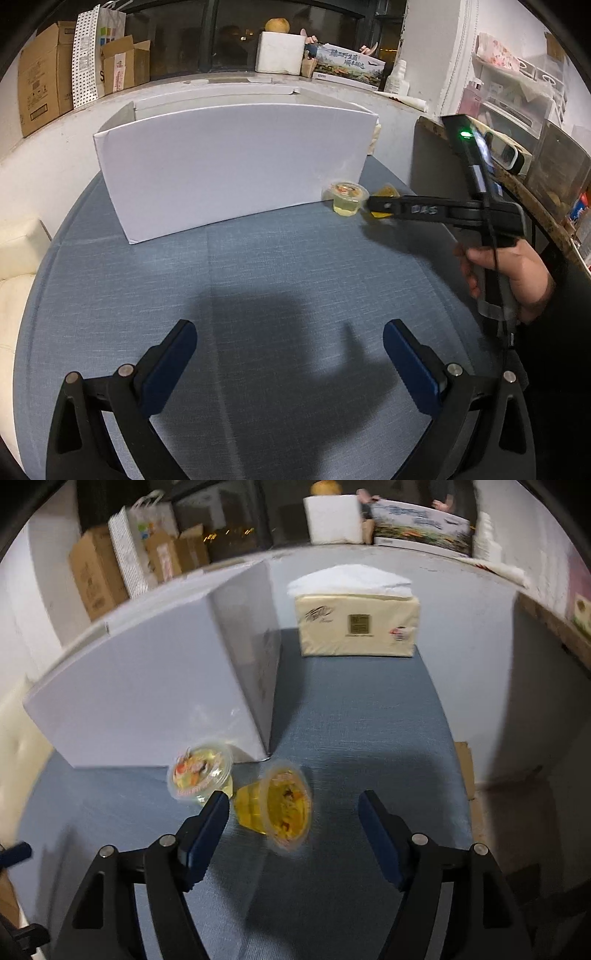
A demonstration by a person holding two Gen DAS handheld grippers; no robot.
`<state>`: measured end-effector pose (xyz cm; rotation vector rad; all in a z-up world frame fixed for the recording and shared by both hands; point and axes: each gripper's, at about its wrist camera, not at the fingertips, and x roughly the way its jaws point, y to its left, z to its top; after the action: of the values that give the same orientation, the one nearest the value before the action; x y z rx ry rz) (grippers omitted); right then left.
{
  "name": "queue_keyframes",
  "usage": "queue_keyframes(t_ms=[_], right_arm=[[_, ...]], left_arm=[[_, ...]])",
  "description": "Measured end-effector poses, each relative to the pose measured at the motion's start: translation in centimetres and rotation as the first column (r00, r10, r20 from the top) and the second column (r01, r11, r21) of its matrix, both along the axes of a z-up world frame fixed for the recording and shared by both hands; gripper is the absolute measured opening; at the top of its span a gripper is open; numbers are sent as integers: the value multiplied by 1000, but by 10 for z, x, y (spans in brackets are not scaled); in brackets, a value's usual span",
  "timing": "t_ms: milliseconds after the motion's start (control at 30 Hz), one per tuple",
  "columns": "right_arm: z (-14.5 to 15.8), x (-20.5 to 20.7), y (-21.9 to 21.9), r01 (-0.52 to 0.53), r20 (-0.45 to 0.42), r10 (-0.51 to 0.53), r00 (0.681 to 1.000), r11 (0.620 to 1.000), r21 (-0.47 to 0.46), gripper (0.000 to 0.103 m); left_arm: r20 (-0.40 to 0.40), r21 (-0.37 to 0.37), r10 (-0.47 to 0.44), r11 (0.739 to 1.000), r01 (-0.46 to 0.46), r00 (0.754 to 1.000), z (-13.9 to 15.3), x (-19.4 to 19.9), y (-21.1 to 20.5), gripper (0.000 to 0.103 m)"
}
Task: Organize snacks
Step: 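Grasp the yellow jelly cup with the right gripper, then grasp the cartoon-lid jelly cup with the left gripper while the right holds its cup, then carry both jelly cups into the white box and open both grippers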
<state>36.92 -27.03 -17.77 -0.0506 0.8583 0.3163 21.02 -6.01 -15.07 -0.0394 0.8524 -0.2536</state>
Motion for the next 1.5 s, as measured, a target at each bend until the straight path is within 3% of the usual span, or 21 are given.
queue_keyframes(t_ms=[67,233,300,467,667,1000,1200,1267,1500], right_arm=[[-2,4,7,-22,-10,22,1000,999,-25,45],[-2,-3,6,-34,-13,34,999,999,6,45],[3,-13,3,-41,0,41,999,999,17,34],[10,-41,-9,-38,5,38,999,999,12,34],[17,-80,-40,12,17,-13,1000,997,80,34],[25,-111,-83,88,25,-92,995,987,132,34],[26,-114,-88,89,26,-94,995,987,137,34],[26,-114,-86,84,25,-89,996,987,139,34],[26,-112,-80,64,15,-67,998,987,146,34]], left_arm=[[-1,8,-5,1000,5,1000,-1,2,-1,103],[-13,4,-2,1000,2,1000,-5,12,-4,103],[-11,8,-5,1000,5,1000,-7,18,-8,103],[-16,35,-28,999,29,999,-13,51,-33,103],[-4,31,-42,999,42,999,-14,101,-74,102],[-2,56,25,998,-25,1000,-24,145,-114,102],[-25,21,32,999,-32,999,-28,156,-117,71],[-14,36,28,999,-27,1000,-27,158,-118,49],[-14,-1,8,1000,-8,1000,-24,155,-106,44]])
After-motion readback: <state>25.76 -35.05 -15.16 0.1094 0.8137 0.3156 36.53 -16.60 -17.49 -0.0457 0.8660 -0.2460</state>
